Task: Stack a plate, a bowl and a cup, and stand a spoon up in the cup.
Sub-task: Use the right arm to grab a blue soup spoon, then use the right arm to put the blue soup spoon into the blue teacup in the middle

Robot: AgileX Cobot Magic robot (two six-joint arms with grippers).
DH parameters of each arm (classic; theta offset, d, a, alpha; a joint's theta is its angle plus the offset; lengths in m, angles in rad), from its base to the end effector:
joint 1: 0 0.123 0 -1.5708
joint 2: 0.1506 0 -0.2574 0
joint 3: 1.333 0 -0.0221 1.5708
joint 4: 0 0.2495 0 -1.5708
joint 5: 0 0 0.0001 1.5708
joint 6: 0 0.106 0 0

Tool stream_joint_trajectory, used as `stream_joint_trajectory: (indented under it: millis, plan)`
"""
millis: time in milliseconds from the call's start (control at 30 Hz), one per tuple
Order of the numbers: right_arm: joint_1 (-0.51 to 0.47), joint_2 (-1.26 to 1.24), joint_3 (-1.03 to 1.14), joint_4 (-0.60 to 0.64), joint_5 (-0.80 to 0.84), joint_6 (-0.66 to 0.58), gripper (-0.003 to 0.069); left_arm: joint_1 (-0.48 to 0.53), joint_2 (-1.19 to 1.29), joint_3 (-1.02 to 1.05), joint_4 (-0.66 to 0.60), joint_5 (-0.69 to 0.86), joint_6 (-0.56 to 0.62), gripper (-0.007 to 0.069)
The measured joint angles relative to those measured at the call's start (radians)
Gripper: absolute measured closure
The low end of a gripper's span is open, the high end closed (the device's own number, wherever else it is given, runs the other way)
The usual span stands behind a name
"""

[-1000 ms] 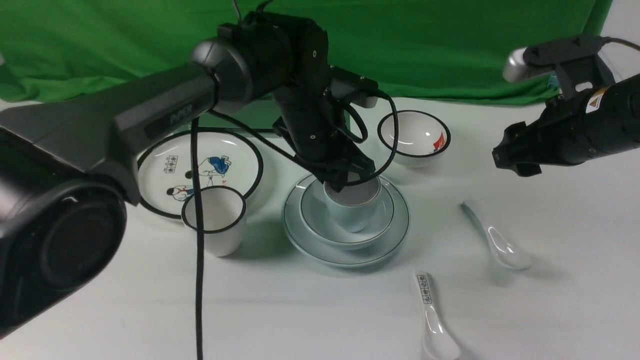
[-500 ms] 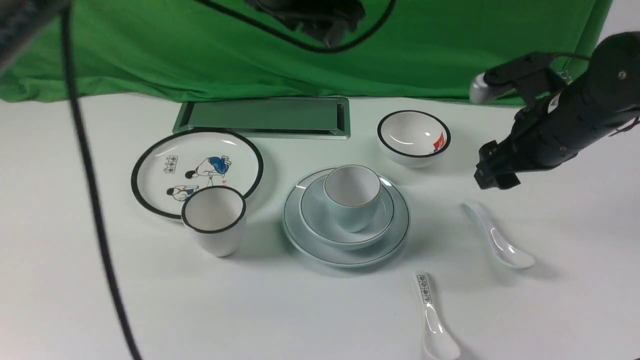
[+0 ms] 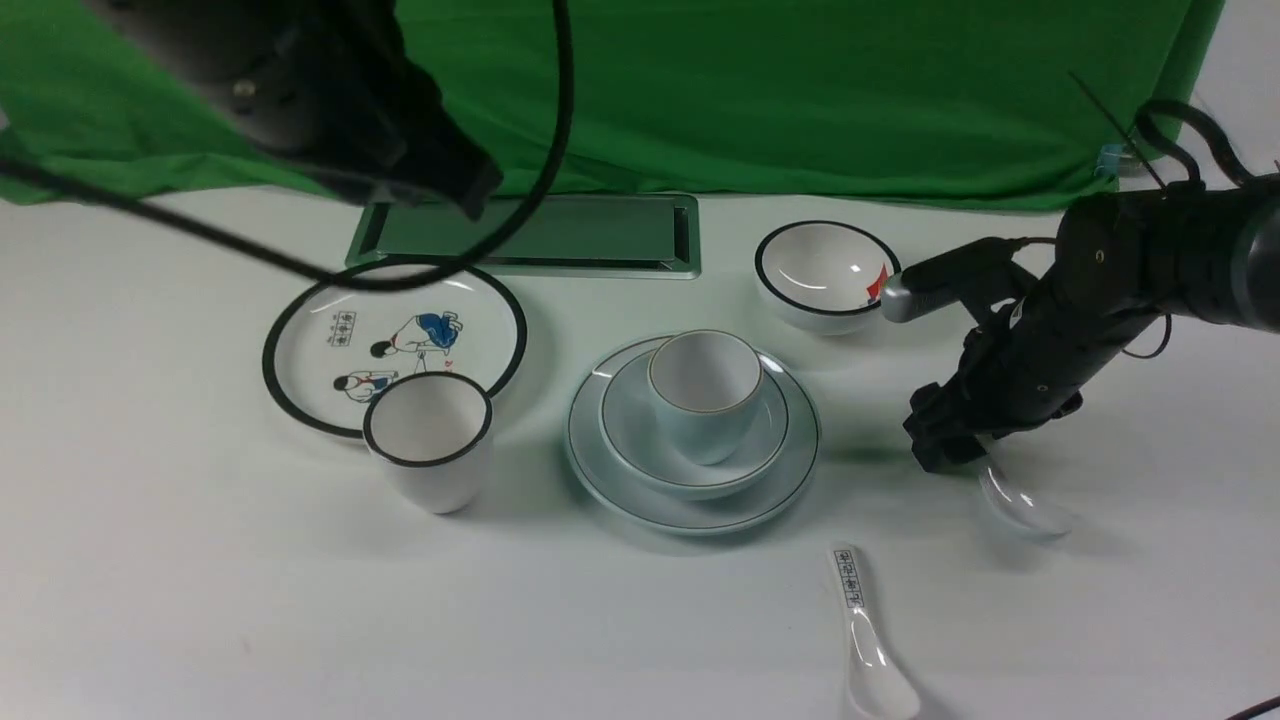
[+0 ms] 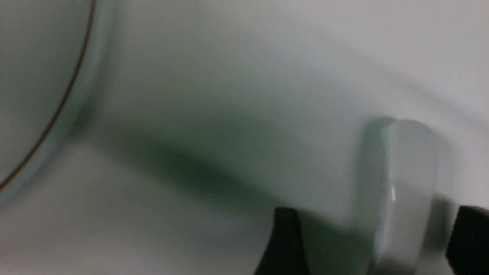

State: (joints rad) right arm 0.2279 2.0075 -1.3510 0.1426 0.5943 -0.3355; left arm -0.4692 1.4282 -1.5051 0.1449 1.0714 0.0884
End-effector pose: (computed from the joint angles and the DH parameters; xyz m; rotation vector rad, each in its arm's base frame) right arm 0.3945 0.1002 0.1245 -0.6241 2.6558 0.1118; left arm 0.2823 -0.1280 0.3603 0.7083 2.3596 0.0225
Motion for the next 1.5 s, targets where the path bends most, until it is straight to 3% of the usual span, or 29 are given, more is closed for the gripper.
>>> stream_joint_trajectory:
  millis: [33, 67, 100, 167, 233, 400, 633, 733, 900, 1133, 1500]
  plan:
    - [0.000, 0.001, 0.000, 0.001, -0.004, 0.000, 0.0140, 0.000, -0.008, 0.029, 0.000, -0.012, -0.005, 0.0610]
    - [0.000, 0.002, 0.000, 0.001, -0.013, -0.001, 0.0238, 0.000, -0.042, 0.098, 0.000, -0.042, -0.010, 0.0612]
    - [0.000, 0.002, 0.000, 0.001, -0.013, -0.001, 0.0252, 0.000, -0.046, 0.113, 0.000, -0.047, -0.010, 0.0612]
    - [0.000, 0.002, 0.000, 0.008, -0.013, -0.002, 0.0460, 0.000, -0.082, 0.195, 0.005, -0.069, -0.025, 0.0611]
    - [0.000, 0.000, 0.000, 0.011, -0.013, -0.002, 0.0511, 0.000, -0.095, 0.218, 0.014, -0.076, -0.038, 0.0611]
    - [0.000, -0.093, 0.001, 0.038, -0.030, -0.002, 0.0493, 0.000, -0.167, 0.313, 0.075, -0.112, -0.122, 0.0611]
    - [0.026, -0.298, 0.001, 0.197, -0.160, -0.006, 0.0493, 0.000, -0.324, 0.525, 0.078, -0.344, -0.219, 0.0608]
    - [0.111, -0.364, 0.001, 0.231, -0.285, -0.035, 0.0493, 0.000, -0.429, 0.673, 0.077, -0.495, -0.269, 0.0603]
    - [0.279, -0.351, 0.002, 0.239, -0.489, -0.125, 0.0493, 0.000, -0.547, 0.814, 0.066, -0.595, -0.299, 0.0599]
    - [0.390, -0.272, 0.002, 0.241, -0.645, -0.181, 0.0493, 0.000, -0.596, 0.835, 0.063, -0.625, -0.320, 0.0592]
    - [0.398, -0.150, 0.003, 0.241, -0.735, -0.182, 0.0493, 0.000, -0.596, 0.835, 0.063, -0.726, -0.329, 0.0587]
